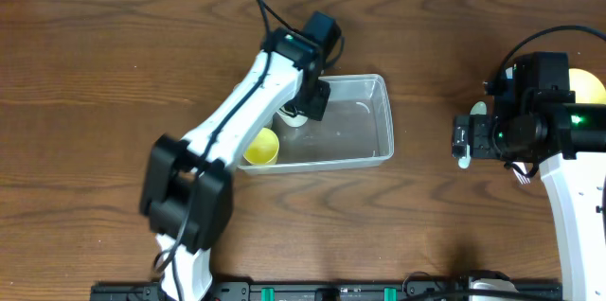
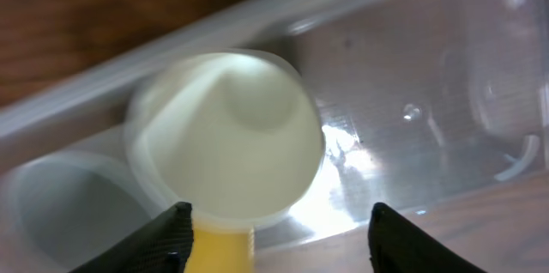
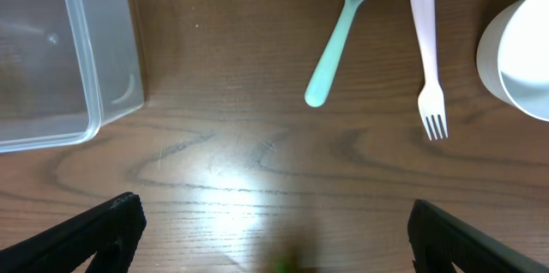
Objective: Pack container
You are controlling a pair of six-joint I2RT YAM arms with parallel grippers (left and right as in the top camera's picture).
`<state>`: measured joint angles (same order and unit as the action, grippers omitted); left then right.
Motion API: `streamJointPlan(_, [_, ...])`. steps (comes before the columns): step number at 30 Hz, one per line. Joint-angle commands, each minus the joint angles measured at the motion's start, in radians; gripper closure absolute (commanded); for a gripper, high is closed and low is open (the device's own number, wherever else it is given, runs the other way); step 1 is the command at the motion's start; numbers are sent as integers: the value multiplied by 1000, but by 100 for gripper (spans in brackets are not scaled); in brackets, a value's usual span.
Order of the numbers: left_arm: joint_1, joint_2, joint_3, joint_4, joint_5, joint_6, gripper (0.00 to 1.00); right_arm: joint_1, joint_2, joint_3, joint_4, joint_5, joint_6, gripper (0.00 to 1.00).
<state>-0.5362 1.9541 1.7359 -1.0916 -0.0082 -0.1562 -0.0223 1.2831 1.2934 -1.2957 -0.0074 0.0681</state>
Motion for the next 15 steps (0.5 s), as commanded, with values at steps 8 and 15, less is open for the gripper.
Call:
streamJointPlan(8, [238, -428, 52, -98, -81, -91, 27, -14, 7, 27, 134, 5, 15, 1])
streamJointPlan(15, [534, -504, -44, -103, 96, -88, 26, -95, 164, 220, 193, 18, -3, 1])
